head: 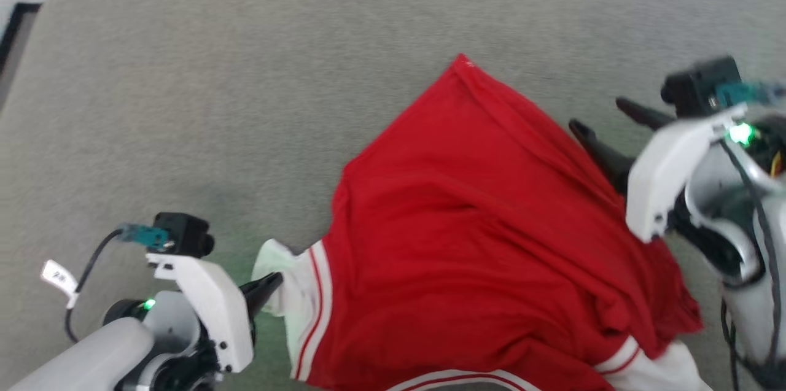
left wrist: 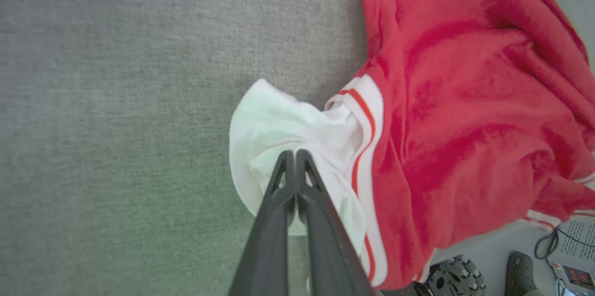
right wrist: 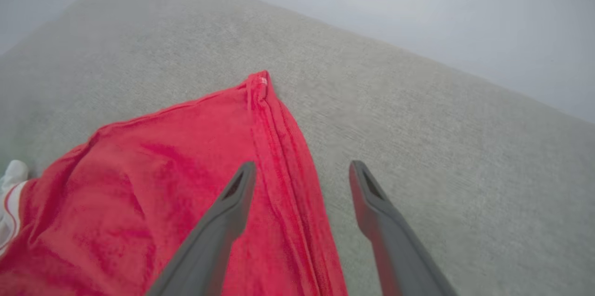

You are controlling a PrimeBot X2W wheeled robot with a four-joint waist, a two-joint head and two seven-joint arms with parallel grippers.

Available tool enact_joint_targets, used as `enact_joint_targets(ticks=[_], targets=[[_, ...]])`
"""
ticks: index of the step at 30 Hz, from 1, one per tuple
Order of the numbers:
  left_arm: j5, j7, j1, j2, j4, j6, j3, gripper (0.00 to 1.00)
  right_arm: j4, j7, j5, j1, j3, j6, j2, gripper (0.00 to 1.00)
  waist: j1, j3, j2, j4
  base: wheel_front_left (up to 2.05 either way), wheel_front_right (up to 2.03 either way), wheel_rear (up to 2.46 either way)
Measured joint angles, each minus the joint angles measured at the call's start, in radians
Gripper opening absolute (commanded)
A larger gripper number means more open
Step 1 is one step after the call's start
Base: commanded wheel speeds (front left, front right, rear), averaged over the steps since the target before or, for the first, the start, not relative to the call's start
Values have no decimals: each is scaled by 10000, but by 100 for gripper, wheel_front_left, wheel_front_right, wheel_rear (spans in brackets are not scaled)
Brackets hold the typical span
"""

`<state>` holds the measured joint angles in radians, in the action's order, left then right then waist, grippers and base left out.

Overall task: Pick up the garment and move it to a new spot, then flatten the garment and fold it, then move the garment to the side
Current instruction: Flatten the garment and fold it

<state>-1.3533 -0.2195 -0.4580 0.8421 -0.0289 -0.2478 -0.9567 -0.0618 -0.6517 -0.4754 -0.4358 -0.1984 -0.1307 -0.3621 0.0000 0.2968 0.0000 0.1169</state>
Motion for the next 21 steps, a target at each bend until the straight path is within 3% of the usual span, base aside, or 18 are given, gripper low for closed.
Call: enact_joint_targets(ticks=[11,16,21], targets=[[418,-378,-808,-1243,890,683,-502,0,4955,240,-884,-3454,-2339,-2,-644,100,0,224,0,1767,0,0,0],[474,-443,-1026,-1751,1417,1091,-665,0,6920,-433,-1427,-4458,-3492,-2,-752,100,0,409,0,2525,0,0,0],[514,-422,-1136,-2082,1912,1406,-721,0,7938,-1561,-2031,-5352,-4736,2,-899,100,0,616,0,3036,0,0,0]])
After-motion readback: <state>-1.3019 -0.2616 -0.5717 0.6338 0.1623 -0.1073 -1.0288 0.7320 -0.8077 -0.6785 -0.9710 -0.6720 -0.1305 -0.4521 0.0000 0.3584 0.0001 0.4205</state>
